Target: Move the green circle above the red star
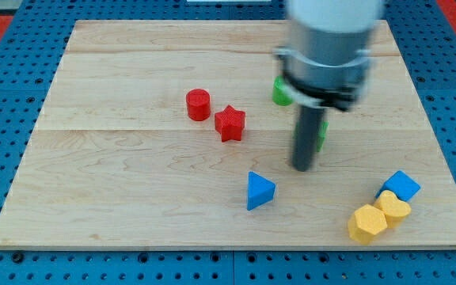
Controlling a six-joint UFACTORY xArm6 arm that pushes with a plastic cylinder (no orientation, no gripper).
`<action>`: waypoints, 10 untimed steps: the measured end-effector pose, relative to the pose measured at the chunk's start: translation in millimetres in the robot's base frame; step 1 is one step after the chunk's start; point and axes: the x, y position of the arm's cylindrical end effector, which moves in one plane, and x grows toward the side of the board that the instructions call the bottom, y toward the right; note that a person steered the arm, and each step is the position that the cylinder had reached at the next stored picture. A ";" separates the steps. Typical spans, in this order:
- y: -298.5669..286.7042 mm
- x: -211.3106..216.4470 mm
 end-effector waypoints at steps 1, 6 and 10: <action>13.3 -18.9; 16.1 -131.9; -100.2 -165.6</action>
